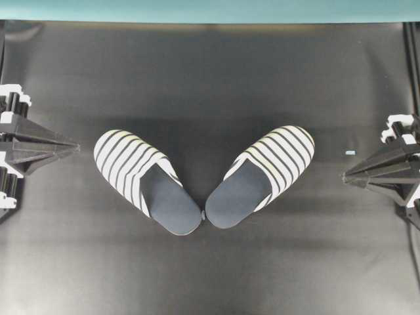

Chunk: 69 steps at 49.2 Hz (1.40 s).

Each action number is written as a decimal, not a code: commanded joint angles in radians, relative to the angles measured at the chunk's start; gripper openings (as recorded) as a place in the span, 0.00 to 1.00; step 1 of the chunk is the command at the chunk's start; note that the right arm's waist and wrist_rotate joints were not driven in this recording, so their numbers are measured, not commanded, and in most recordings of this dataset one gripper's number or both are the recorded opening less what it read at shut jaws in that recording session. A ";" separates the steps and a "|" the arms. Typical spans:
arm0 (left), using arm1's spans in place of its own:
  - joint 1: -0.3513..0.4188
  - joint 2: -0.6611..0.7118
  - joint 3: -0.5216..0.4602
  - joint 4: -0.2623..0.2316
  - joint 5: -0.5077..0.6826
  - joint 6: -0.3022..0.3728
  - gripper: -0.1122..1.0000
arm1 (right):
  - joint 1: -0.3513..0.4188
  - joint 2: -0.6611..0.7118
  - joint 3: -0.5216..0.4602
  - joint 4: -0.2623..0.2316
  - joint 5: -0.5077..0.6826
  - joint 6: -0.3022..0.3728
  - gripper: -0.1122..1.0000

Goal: Arrange the slippers with the left arm.
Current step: 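Move the left gripper over the left striped slipper's toe, then grasp the left slipper's toe with the left gripper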

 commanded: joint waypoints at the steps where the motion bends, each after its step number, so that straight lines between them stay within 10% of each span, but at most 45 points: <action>1: 0.002 0.032 -0.035 0.040 0.025 -0.035 0.15 | 0.000 0.009 -0.021 0.005 -0.009 0.000 0.13; 36: 0.035 0.626 -0.506 0.043 0.948 -0.534 0.10 | 0.000 0.006 -0.014 0.044 0.127 0.000 0.10; 48: 0.048 0.811 -0.686 0.048 1.095 -0.549 0.11 | 0.000 0.000 0.000 0.044 0.132 0.000 0.10; 63: 0.049 0.969 -0.738 0.048 1.166 -0.551 0.81 | 0.000 -0.032 0.009 0.046 0.133 0.002 0.10; 69: 0.064 0.992 -0.732 0.048 1.166 -0.551 0.91 | 0.000 -0.048 0.017 0.044 0.133 0.002 0.10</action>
